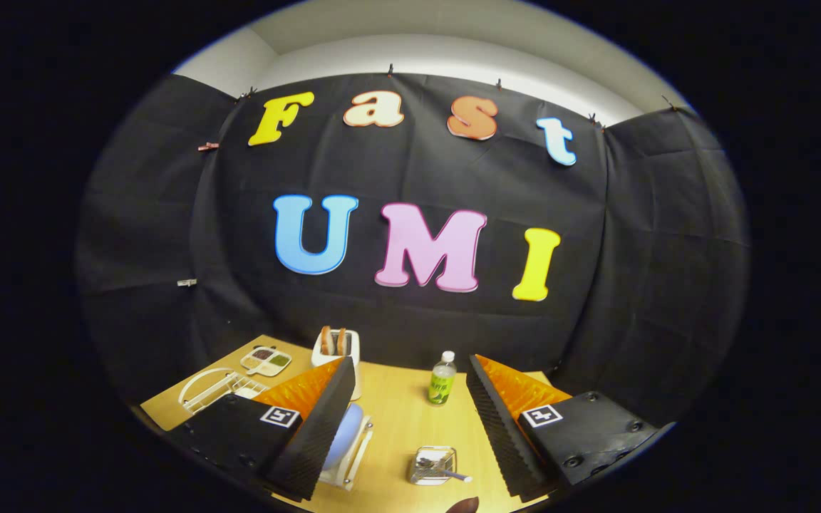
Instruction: Take the plate from the dish rack, then take the spoon from the basket and place it into the plate.
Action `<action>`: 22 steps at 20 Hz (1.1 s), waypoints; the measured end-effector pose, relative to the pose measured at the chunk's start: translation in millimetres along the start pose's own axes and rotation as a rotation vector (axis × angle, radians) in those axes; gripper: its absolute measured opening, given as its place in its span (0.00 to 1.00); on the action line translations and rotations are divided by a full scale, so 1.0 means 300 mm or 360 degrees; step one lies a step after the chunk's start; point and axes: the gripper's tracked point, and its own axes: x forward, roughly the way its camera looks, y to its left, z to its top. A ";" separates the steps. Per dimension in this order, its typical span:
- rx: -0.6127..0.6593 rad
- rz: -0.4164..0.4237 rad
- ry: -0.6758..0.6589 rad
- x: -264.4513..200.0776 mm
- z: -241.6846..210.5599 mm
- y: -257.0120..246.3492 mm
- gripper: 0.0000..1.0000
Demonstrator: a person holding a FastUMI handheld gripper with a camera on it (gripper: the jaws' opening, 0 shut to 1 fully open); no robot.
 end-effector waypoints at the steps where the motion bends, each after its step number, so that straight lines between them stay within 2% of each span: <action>1: -0.0003 0.0008 0.0065 0.028 -0.029 0.020 0.97; 6: -0.0035 0.0033 0.0429 0.181 -0.245 0.159 0.94; 11: -0.0084 -0.0011 0.0737 0.294 -0.484 0.231 0.82; 16: -0.0035 -0.0113 0.0994 0.354 -0.691 0.243 0.70; 17: -0.0039 -0.0141 0.1021 0.362 -0.713 0.236 0.59; 20: -0.0037 -0.0182 0.1102 0.383 -0.767 0.253 0.40; 21: -0.0050 -0.0206 0.1158 0.377 -0.787 0.247 0.44; 22: -0.0057 -0.0259 0.1161 0.378 -0.783 0.227 0.40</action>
